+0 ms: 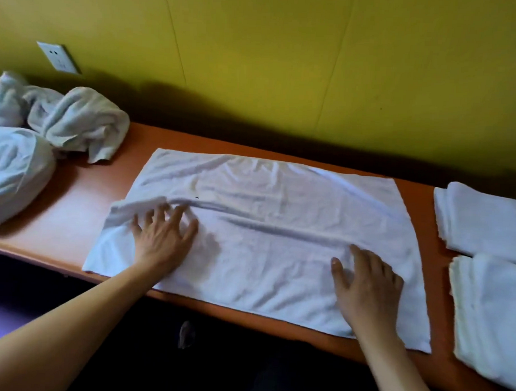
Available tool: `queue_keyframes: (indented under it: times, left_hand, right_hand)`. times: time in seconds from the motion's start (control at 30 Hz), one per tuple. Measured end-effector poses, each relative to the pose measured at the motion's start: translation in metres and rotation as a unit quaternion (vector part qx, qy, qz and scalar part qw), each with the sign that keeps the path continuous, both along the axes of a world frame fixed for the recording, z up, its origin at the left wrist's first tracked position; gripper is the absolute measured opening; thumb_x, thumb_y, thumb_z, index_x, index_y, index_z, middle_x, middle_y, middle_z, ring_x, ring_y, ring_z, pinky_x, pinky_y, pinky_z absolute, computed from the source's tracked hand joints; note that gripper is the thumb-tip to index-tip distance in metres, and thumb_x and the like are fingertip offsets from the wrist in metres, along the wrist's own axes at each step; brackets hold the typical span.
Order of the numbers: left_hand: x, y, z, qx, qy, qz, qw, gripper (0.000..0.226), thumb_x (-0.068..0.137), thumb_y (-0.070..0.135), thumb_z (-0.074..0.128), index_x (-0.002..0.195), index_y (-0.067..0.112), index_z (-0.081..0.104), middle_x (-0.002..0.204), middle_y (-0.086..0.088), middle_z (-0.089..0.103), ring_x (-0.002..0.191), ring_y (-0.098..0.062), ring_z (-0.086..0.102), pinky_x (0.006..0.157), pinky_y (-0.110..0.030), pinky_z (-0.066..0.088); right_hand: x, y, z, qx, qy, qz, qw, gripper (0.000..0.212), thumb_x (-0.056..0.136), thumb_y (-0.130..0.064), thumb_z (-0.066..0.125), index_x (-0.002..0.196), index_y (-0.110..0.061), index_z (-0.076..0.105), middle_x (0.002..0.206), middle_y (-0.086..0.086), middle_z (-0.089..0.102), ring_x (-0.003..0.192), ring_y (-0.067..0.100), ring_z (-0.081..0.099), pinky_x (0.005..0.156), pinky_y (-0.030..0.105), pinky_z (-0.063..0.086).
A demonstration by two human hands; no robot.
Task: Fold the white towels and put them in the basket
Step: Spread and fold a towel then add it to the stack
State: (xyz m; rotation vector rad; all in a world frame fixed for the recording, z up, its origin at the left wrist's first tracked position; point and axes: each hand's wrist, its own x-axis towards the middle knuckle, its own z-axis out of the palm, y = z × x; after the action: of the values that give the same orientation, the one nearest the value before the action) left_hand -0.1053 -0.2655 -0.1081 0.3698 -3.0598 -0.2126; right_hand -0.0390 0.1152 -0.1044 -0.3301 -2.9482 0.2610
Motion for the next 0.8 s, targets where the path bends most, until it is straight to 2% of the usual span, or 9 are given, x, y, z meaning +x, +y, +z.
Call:
queue_keyframes:
  times: [0.07,0.13,0.23,0.33,0.43,0.53,0.67,0.8]
  left_hand:
    - [-0.013,-0.002,0.011,-0.012,0.101,-0.023,0.995,0.050,0.091,0.057,0.033,0.118,0.023,0.059,0.122,-0.015,0.056,0.108,-0.043,0.051,0.095,-0.054,0.035]
    - [-0.032,-0.005,0.019,-0.018,0.140,-0.054,0.988,0.044,0.094,0.048,0.038,0.118,0.017,0.058,0.120,-0.017,0.056,0.103,-0.045,0.052,0.089,-0.053,0.037]
    - [-0.063,-0.005,0.019,-0.010,0.066,-0.074,0.995,0.044,0.101,0.039,0.044,0.139,0.019,0.051,0.143,-0.016,0.047,0.120,-0.046,0.047,0.098,-0.056,0.037]
    - [-0.088,-0.007,0.004,0.004,-0.028,-0.060,0.998,0.057,0.100,0.048,0.045,0.153,0.032,0.034,0.161,-0.009,0.029,0.144,-0.038,0.030,0.113,-0.056,0.025]
    - [-0.114,-0.014,-0.007,-0.003,-0.055,-0.080,0.995,0.069,0.096,0.063,0.041,0.158,0.038,0.020,0.168,-0.005,0.013,0.152,-0.034,0.015,0.119,-0.056,0.014]
    - [-0.134,-0.017,-0.011,-0.010,-0.065,-0.106,0.992,0.074,0.094,0.071,0.035,0.158,0.041,0.013,0.169,-0.004,0.008,0.154,-0.035,0.009,0.120,-0.057,0.009]
    - [-0.131,-0.010,-0.014,-0.024,-0.042,-0.094,0.994,0.068,0.098,0.061,0.038,0.158,0.037,0.017,0.168,-0.007,0.012,0.153,-0.036,0.014,0.120,-0.058,0.011]
    - [-0.107,0.031,-0.003,0.008,-0.007,-0.129,0.992,0.059,0.101,0.042,0.046,0.155,0.028,0.031,0.165,-0.011,0.023,0.149,-0.038,0.023,0.119,-0.054,0.018]
  right_hand:
    - [-0.021,0.005,0.007,-0.005,0.044,-0.004,0.999,0.047,0.098,-0.046,0.049,0.134,-0.016,0.058,0.130,0.011,0.063,0.118,0.035,0.056,0.093,0.049,0.042]
    - [-0.048,0.011,0.011,-0.005,0.056,0.009,0.998,0.046,0.098,-0.040,0.053,0.136,-0.014,0.055,0.133,0.013,0.060,0.120,0.036,0.055,0.095,0.050,0.043]
    - [-0.088,0.015,0.014,-0.011,0.038,0.024,0.999,0.050,0.101,-0.040,0.047,0.143,-0.013,0.049,0.143,0.014,0.053,0.131,0.035,0.049,0.104,0.051,0.042]
    - [-0.118,0.022,0.006,0.001,-0.013,0.027,1.000,0.056,0.101,-0.044,0.045,0.149,-0.016,0.042,0.155,0.013,0.042,0.142,0.032,0.038,0.114,0.050,0.034]
    - [-0.133,0.033,-0.005,0.005,-0.033,0.012,0.999,0.058,0.101,-0.049,0.041,0.150,-0.019,0.038,0.159,0.011,0.034,0.146,0.033,0.032,0.117,0.051,0.027]
    - [-0.139,0.036,-0.008,0.003,-0.027,0.009,1.000,0.059,0.100,-0.052,0.040,0.150,-0.021,0.037,0.160,0.010,0.033,0.147,0.032,0.030,0.118,0.051,0.025]
    - [-0.137,0.044,-0.006,-0.001,0.004,0.027,1.000,0.056,0.099,-0.049,0.045,0.147,-0.020,0.044,0.156,0.008,0.041,0.144,0.030,0.037,0.114,0.050,0.032]
    - [-0.136,0.066,0.003,-0.017,0.033,0.023,0.999,0.053,0.101,-0.047,0.045,0.146,-0.019,0.047,0.149,0.009,0.050,0.137,0.031,0.045,0.110,0.048,0.037]
